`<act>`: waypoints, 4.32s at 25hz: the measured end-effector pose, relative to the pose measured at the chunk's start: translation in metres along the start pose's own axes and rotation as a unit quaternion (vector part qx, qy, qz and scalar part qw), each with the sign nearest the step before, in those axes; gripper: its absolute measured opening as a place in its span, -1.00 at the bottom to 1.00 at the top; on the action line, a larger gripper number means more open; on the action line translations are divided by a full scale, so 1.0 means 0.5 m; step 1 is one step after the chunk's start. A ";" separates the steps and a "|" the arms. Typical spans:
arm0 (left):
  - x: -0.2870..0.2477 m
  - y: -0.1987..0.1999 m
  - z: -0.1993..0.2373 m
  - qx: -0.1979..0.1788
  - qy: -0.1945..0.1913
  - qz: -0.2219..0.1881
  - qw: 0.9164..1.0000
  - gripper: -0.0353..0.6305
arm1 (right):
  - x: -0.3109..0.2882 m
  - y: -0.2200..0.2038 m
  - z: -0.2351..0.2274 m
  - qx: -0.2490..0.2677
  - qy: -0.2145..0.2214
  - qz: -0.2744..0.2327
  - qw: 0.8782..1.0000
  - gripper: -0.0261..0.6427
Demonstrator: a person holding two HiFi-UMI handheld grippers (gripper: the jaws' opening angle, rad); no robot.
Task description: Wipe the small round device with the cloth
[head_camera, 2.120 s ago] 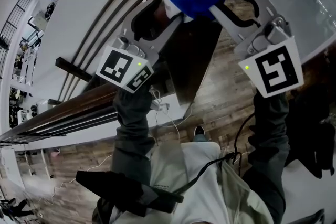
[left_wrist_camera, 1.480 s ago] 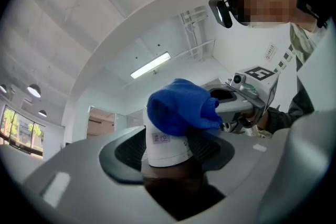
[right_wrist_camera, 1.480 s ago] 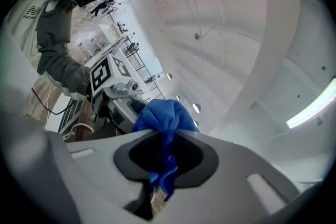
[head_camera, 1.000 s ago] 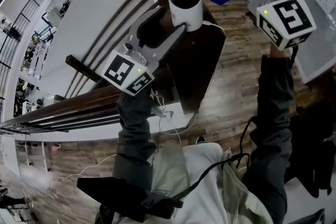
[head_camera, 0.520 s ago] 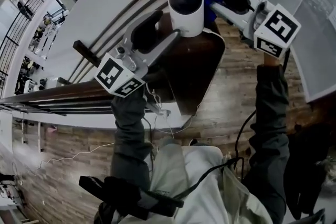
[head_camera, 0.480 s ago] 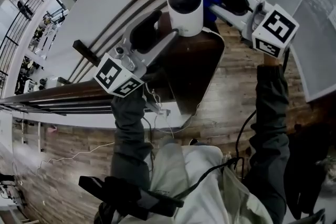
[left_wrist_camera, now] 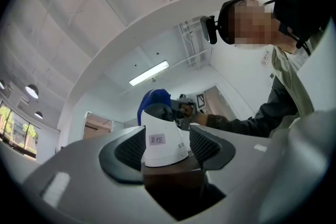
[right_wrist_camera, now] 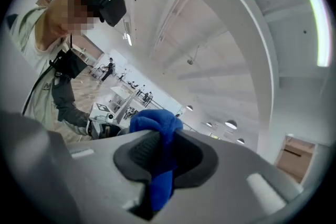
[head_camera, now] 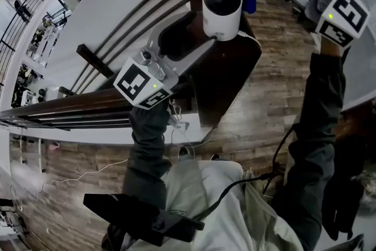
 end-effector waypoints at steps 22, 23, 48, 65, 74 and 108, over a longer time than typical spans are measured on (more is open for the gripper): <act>-0.005 0.002 -0.004 -0.003 -0.019 -0.004 1.000 0.09 | -0.067 0.045 -0.041 -0.055 0.037 -0.087 0.994 -0.75; -0.002 0.001 -0.005 -0.001 -0.020 -0.004 1.000 0.09 | -0.046 0.065 -0.032 0.004 0.009 -0.068 0.998 -0.75; 0.018 0.014 0.002 0.026 -0.013 -0.048 0.998 0.16 | -0.134 -0.005 0.237 0.511 0.025 0.319 0.798 -0.75; 0.034 0.065 0.019 -0.011 -0.012 -0.071 0.997 -0.75 | -0.066 0.041 0.218 0.367 -0.122 0.167 0.907 -0.75; 0.012 0.061 0.056 -0.041 0.015 -0.023 0.999 -0.88 | -0.027 -0.035 0.208 0.306 -0.175 0.236 0.906 -0.75; -0.019 0.000 0.049 -0.070 0.033 0.095 0.992 -0.88 | 0.011 0.013 0.195 0.212 -0.239 0.166 0.933 -0.75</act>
Point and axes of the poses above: the fingertips, and each gripper's own axes: x backward along the fingers, z to its left, y out of its top, the point moved 1 cm from there along x, backward along the fingers, and after that the axes turned 11 degrees about -z, right-handed, at the moved point
